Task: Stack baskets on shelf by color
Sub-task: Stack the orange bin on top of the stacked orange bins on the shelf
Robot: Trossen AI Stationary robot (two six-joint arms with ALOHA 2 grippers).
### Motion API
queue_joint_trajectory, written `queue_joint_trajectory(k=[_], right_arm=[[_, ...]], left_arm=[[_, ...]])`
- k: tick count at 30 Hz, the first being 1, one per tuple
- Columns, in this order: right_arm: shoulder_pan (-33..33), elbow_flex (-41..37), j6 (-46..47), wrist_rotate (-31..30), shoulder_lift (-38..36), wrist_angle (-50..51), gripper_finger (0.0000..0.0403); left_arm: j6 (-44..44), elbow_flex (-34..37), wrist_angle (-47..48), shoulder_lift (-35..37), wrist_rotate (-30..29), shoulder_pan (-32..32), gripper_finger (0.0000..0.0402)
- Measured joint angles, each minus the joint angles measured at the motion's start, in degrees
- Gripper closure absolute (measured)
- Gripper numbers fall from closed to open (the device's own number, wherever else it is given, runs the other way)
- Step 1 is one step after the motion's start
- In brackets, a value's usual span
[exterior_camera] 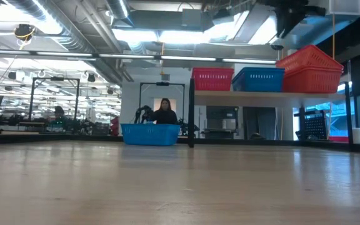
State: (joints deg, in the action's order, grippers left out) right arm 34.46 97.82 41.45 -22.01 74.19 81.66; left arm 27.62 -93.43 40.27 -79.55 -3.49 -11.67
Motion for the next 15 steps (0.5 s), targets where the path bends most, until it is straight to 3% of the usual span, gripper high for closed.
queue_joint_trajectory(k=[5,15], right_arm=[[-1.6,0.0,-2.8,3.8,1.8,-0.5,0.0395],[-1.0,0.0,-1.9,1.0,5.7,6.6,0.0401]], left_arm=[[0.0,0.0,0.0,0.0,0.0,0.0,0.0315],[0.0,0.0,0.1,0.0,-0.1,-1.5,0.0315]])
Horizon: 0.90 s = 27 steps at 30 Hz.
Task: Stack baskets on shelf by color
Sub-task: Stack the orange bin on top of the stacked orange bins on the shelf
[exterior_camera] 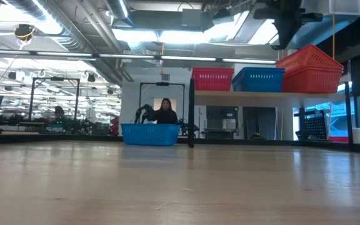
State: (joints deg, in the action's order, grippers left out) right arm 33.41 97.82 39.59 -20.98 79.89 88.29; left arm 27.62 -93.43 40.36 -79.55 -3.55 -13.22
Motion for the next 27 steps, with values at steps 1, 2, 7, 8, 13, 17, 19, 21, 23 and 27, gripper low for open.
queue_joint_trajectory(k=[1,2,7,8,13,17,19,21,23,27], right_arm=[[0.2,0.0,0.3,-0.2,0.1,0.3,0.0401],[0.5,0.0,0.3,-0.3,0.1,0.3,0.0401],[1.4,0.0,-0.1,1.3,0.1,0.2,0.0402],[1.4,0.0,0.2,1.5,0.1,0.2,0.0402],[1.5,-0.5,0.6,1.6,0.1,0.2,0.0403],[2.0,-3.3,0.7,3.1,0.1,0.0,0.0403],[2.4,-4.7,0.7,3.5,0.1,-0.8,0.0403],[2.7,-6.1,0.7,3.5,0.1,-1.4,0.0403],[3.0,-6.9,0.7,3.7,0.1,-1.6,0.0403],[3.6,-7.7,0.7,3.0,0.1,-1.6,0.0403]], left_arm=[[0.0,0.0,0.0,0.0,0.0,-0.2,0.0315],[0.0,0.0,0.0,0.0,0.0,-0.4,0.0315],[0.0,0.0,0.0,0.0,0.0,-1.1,0.0315],[0.0,0.0,0.0,0.0,0.0,-1.2,0.0315],[0.0,0.0,0.0,0.0,0.0,-1.6,0.0315],[0.0,0.0,0.0,0.0,0.0,-1.6,0.0315],[0.0,0.0,0.0,0.0,0.0,-1.6,0.0315],[0.0,0.0,0.0,0.0,0.0,-1.6,0.0315],[0.0,0.0,0.0,0.0,0.0,-1.6,0.0315],[0.0,0.0,0.0,0.0,0.0,-1.6,0.0315]])
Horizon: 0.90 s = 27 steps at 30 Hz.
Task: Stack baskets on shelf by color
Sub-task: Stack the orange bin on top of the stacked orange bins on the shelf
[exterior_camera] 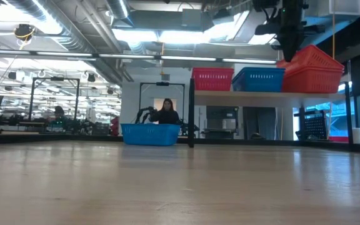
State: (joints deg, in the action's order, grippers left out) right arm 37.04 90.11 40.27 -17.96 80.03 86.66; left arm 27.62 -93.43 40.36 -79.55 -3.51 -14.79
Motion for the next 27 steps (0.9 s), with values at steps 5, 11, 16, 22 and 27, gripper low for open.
queue_joint_trajectory(k=[5,11,16,22,27], right_arm=[[0.1,-0.1,0.0,-1.7,0.0,0.1,0.0403],[-0.2,0.0,-3.3,0.2,-0.3,-4.1,0.0403],[-0.2,0.0,-3.2,-1.6,-0.9,-5.0,0.0403],[-0.2,0.0,-1.4,-7.1,-2.3,-6.0,0.0403],[-0.2,0.0,-0.4,-9.0,-3.5,-5.9,0.0403]], left_arm=[[0.0,0.0,0.0,0.0,0.0,0.0,0.0315],[0.0,0.0,0.1,0.0,0.0,0.0,0.0315],[0.0,0.0,0.1,0.0,0.0,0.0,0.0315],[0.0,0.0,0.1,0.0,0.0,0.0,0.0315],[0.0,0.0,0.2,0.0,0.0,0.0,0.0315]])
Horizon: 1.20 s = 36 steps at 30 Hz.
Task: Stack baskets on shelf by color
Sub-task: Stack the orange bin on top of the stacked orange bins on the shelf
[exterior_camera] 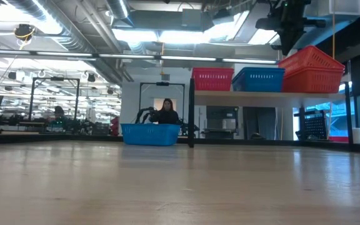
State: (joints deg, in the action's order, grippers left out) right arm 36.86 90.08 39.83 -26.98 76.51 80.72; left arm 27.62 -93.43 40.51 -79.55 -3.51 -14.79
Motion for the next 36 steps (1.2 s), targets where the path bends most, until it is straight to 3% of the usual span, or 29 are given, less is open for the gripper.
queue_joint_trajectory(k=[6,25,36], right_arm=[[0.1,0.0,-0.6,2.8,-0.1,0.1,0.0403],[0.3,-3.2,-0.1,4.0,0.0,0.9,0.0403],[-0.4,4.2,0.2,-0.4,-0.5,1.6,0.0403]], left_arm=[[0.0,0.0,0.0,0.0,0.0,0.0,0.0315],[0.0,0.0,0.2,0.0,0.0,-0.1,0.0315],[0.0,0.0,0.2,0.0,0.0,-0.1,0.0315]])
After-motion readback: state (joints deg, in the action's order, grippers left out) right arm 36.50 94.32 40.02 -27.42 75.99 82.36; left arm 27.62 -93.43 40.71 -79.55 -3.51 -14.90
